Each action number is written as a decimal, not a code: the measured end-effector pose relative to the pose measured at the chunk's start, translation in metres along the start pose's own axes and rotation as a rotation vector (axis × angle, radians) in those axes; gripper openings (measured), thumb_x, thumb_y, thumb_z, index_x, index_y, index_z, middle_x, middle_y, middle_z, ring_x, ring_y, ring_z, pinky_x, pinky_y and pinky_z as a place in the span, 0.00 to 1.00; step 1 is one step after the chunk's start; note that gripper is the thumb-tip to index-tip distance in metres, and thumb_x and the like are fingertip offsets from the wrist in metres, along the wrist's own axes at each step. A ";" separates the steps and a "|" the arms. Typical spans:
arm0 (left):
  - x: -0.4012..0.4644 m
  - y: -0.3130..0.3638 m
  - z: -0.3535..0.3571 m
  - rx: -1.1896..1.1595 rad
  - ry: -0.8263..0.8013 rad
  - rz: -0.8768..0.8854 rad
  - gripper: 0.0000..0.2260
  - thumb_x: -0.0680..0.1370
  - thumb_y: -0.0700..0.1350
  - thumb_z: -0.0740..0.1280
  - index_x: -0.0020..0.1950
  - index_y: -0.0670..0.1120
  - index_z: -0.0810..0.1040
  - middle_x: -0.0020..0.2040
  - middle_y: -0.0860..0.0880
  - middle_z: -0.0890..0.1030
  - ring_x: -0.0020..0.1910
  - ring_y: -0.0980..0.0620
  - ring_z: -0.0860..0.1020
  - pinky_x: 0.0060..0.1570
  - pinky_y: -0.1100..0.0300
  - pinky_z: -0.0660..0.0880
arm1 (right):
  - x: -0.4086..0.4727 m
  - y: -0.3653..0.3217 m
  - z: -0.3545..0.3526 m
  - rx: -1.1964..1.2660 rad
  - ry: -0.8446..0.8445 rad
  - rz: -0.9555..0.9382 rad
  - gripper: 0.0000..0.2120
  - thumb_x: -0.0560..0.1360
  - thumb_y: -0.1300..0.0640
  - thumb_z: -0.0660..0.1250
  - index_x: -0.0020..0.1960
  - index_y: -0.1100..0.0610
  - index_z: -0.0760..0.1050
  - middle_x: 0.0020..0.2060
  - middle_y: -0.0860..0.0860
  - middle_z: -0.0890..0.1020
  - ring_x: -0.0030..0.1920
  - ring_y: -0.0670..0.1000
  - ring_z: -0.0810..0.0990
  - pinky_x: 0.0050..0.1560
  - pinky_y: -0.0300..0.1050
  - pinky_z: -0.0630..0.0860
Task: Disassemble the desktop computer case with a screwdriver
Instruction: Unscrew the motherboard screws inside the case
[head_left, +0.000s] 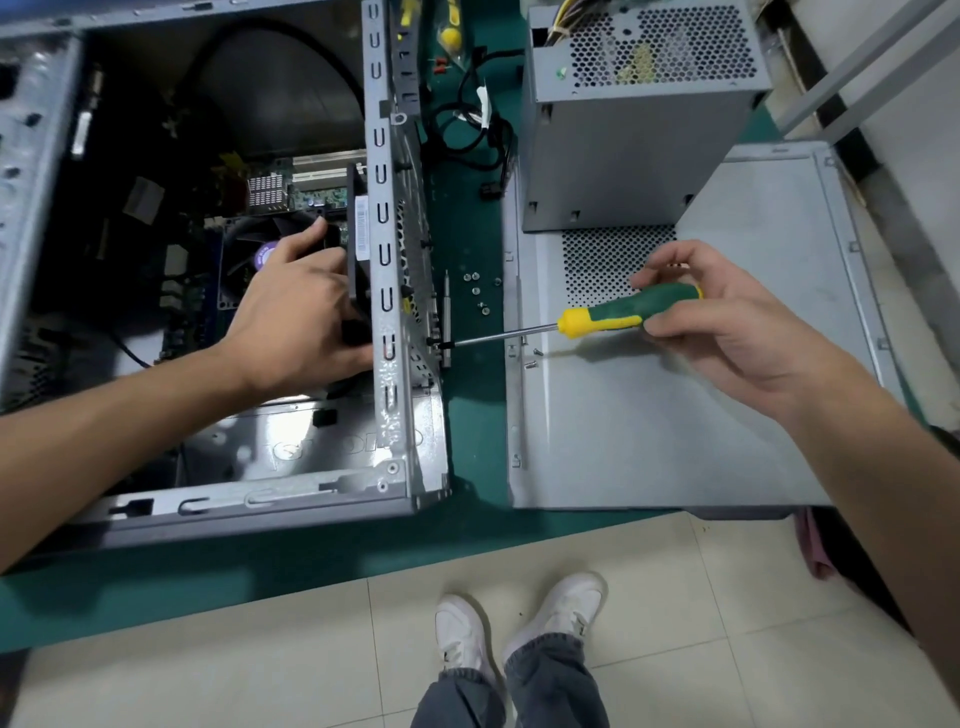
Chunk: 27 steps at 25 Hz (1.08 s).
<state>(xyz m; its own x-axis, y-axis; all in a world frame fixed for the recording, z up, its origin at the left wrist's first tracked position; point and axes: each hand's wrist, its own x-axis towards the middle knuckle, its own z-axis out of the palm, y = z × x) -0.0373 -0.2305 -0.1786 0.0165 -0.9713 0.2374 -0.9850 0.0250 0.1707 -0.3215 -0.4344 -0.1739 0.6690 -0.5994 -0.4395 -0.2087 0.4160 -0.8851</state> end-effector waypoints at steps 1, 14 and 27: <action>0.001 0.000 0.000 -0.005 -0.009 -0.004 0.25 0.73 0.60 0.59 0.35 0.42 0.84 0.37 0.43 0.83 0.50 0.45 0.73 0.65 0.42 0.64 | 0.001 0.000 0.000 -0.037 -0.002 -0.005 0.10 0.76 0.66 0.64 0.49 0.51 0.74 0.46 0.51 0.76 0.41 0.47 0.77 0.40 0.40 0.76; 0.001 0.001 -0.002 0.001 0.001 -0.023 0.23 0.72 0.60 0.60 0.36 0.44 0.85 0.38 0.43 0.83 0.52 0.45 0.73 0.67 0.50 0.59 | 0.003 -0.002 0.006 -0.240 0.054 0.084 0.10 0.80 0.48 0.63 0.52 0.56 0.73 0.35 0.52 0.72 0.30 0.50 0.67 0.33 0.46 0.63; 0.002 0.003 -0.003 -0.046 -0.005 0.012 0.39 0.79 0.69 0.46 0.35 0.42 0.84 0.34 0.42 0.81 0.49 0.46 0.70 0.65 0.50 0.59 | 0.005 -0.002 -0.004 0.030 -0.078 0.009 0.13 0.73 0.70 0.66 0.49 0.52 0.73 0.47 0.54 0.79 0.43 0.50 0.79 0.40 0.38 0.76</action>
<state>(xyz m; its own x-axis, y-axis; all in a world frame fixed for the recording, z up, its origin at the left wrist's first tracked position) -0.0394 -0.2318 -0.1746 0.0035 -0.9720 0.2349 -0.9761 0.0477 0.2120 -0.3210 -0.4412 -0.1750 0.7210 -0.5410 -0.4329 -0.1941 0.4422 -0.8757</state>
